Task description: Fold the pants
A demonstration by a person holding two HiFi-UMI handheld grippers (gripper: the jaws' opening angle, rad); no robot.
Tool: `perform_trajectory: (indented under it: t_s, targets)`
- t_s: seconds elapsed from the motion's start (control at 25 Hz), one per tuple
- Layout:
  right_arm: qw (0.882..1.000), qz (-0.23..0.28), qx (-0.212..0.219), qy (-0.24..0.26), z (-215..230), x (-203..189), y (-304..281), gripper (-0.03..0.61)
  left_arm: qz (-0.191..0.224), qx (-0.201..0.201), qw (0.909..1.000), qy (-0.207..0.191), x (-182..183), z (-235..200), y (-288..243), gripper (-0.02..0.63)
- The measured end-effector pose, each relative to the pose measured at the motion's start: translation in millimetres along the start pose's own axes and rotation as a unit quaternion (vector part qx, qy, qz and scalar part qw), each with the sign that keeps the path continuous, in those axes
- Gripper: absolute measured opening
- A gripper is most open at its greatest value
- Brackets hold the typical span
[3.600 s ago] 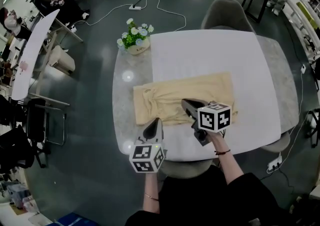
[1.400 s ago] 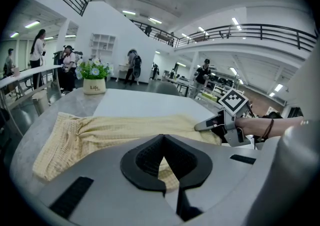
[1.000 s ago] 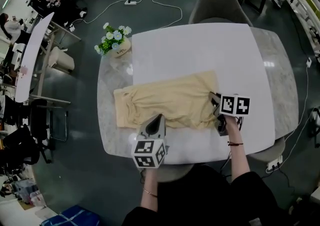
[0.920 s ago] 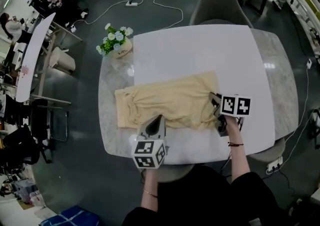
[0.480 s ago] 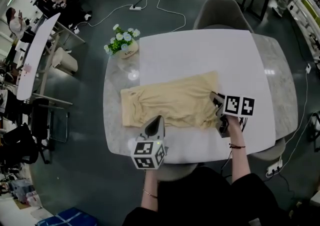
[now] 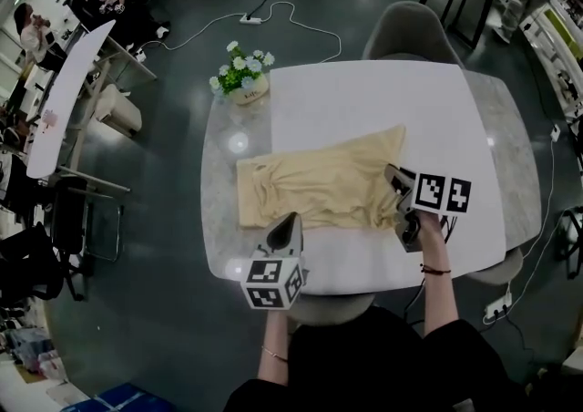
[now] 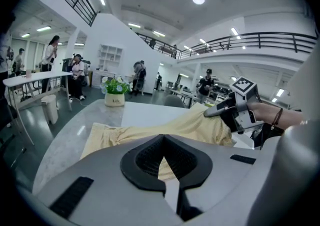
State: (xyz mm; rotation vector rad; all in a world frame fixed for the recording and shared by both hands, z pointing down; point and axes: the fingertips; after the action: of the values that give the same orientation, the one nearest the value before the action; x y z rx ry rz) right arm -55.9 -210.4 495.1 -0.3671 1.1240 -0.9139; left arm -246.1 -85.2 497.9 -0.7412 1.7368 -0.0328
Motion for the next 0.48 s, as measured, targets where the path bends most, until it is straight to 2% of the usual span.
perform_trajectory:
  t_s: [0.48]
  targets:
    - [1.0, 0.021, 0.013, 0.018, -81.9, -3.3, 7.7, 0.034, 0.016, -0.005, 0.9997, 0.018, -9.1, -37.8, 45.9, 0.008]
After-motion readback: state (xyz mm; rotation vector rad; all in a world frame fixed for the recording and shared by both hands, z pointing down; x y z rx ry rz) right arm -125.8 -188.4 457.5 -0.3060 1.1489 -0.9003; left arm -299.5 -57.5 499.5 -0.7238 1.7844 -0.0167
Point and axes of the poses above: the fingertips, and each gripper's own axes: y backward along the fingers, z to its right, x out of its top, and after that the axes turned 11 degrees about -x, right-handed
